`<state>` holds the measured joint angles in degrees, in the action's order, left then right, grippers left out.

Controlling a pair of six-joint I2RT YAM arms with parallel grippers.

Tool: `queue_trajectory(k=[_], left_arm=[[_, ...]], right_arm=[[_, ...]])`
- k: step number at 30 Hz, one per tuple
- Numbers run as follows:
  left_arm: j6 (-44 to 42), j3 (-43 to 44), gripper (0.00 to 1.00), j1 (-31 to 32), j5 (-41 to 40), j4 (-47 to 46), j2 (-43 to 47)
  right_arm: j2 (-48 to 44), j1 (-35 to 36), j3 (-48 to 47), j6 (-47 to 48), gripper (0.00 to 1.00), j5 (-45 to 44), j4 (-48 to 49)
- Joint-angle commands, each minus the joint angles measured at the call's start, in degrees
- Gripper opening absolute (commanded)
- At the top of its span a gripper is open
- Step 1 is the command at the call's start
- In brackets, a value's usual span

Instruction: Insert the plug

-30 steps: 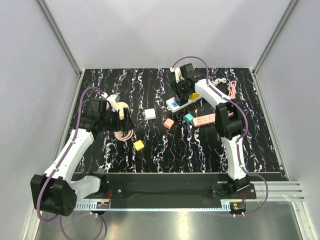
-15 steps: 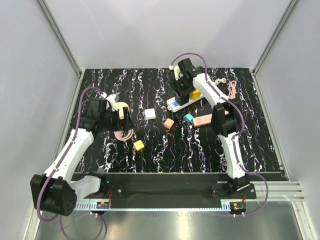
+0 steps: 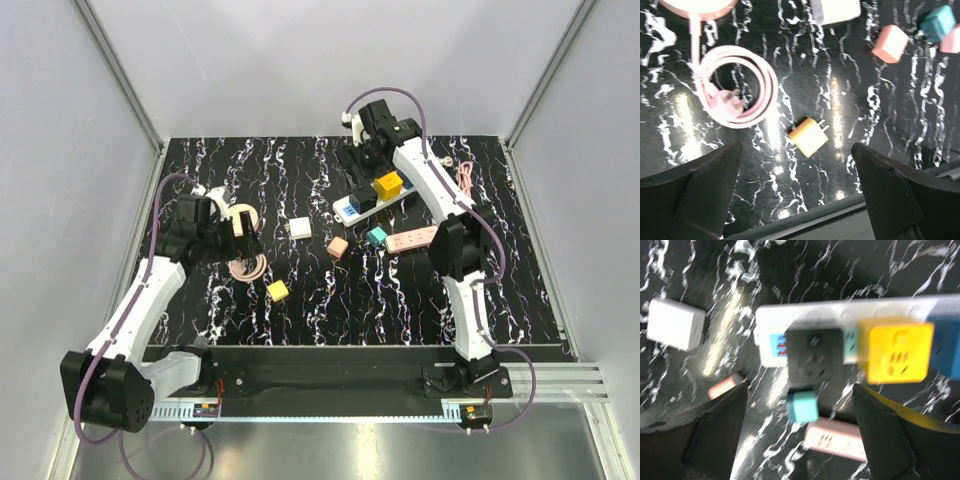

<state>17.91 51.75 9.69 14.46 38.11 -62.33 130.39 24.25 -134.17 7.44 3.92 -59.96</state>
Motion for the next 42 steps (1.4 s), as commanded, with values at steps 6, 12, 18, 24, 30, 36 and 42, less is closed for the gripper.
queue_trajectory(k=[6,12,18,24,30,36,42], left_arm=[[-1.48,6.09,0.88,-0.90,-10.41,-0.58,-12.10],[-3.14,8.62,0.76,0.76,-1.81,-3.30,-15.71],[-4.02,14.33,0.76,7.61,-1.89,-6.37,-23.53],[-13.15,26.63,0.80,10.08,-1.19,-6.82,-36.19],[-24.58,32.97,0.89,11.22,2.15,-6.73,-44.62],[-30.91,37.98,0.95,11.84,4.70,-5.77,-51.57],[-34.35,40.62,0.94,12.45,3.73,-3.92,-56.32]], right_arm=[[-24.72,6.16,33.14,-16.39,0.90,0.73,12.92],[-38.00,8.35,53.81,-21.14,0.86,1.08,22.25],[-46.97,8.80,67.97,-27.65,0.83,1.44,31.65],[-52.69,8.89,73.79,-26.87,0.84,5.39,35.79],[-57.26,8.88,75.72,-25.90,0.87,5.04,35.88],[-59.63,8.88,76.07,-24.85,0.90,5.66,35.71],[-61.74,8.88,75.81,-23.44,0.91,5.04,35.44]])
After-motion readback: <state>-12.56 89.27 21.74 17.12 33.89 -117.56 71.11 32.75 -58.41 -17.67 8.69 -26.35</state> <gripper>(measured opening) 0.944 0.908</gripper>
